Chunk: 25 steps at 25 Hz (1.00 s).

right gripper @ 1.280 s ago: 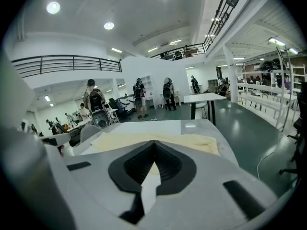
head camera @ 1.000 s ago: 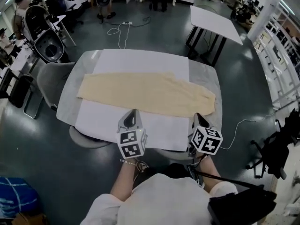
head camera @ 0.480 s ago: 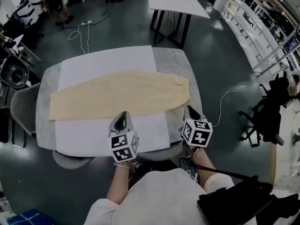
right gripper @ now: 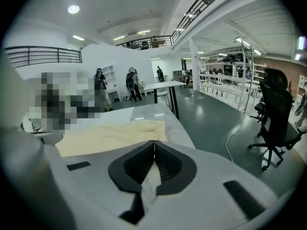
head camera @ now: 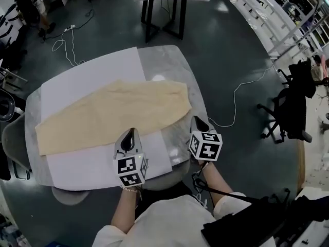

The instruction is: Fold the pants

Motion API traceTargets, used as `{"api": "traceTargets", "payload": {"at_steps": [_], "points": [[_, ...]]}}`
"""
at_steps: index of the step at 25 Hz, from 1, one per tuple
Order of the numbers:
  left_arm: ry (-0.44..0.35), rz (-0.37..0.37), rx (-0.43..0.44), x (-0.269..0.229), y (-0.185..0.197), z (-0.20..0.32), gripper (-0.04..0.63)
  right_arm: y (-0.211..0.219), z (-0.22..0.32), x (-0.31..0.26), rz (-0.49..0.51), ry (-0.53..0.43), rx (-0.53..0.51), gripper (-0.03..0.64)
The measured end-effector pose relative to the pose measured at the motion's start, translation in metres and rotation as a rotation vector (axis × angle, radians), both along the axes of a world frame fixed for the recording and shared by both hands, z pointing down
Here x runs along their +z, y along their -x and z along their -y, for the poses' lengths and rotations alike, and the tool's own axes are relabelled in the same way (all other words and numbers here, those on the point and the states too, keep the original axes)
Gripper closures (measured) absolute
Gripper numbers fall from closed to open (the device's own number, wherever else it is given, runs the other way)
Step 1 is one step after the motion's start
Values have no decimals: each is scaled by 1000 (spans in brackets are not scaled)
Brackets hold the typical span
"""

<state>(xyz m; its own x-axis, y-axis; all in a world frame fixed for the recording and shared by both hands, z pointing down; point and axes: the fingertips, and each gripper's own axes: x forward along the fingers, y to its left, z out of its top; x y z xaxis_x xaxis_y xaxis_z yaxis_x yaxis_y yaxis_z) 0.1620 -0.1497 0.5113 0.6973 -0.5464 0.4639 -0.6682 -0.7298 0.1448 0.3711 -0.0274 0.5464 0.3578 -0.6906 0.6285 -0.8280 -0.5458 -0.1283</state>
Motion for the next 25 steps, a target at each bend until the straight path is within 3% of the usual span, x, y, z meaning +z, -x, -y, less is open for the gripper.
{"api": "traceTargets", "payload": {"at_steps": [2, 4, 7, 12, 18, 25], "points": [[4, 15, 2, 12, -12, 6, 586, -14, 11, 15, 16, -1, -1, 619], [-2, 46, 1, 23, -16, 12, 586, -23, 18, 29, 41, 2, -5, 559], [-3, 80, -16, 37, -15, 21, 586, -33, 25, 48, 67, 19, -3, 552], [7, 110, -52, 59, -12, 37, 586, -52, 46, 76, 94, 41, -25, 482], [15, 142, -94, 72, -4, 49, 586, -60, 74, 108, 113, 135, -87, 393], [22, 144, -130, 77, 2, 64, 586, -60, 87, 129, 97, 241, -131, 390]]}}
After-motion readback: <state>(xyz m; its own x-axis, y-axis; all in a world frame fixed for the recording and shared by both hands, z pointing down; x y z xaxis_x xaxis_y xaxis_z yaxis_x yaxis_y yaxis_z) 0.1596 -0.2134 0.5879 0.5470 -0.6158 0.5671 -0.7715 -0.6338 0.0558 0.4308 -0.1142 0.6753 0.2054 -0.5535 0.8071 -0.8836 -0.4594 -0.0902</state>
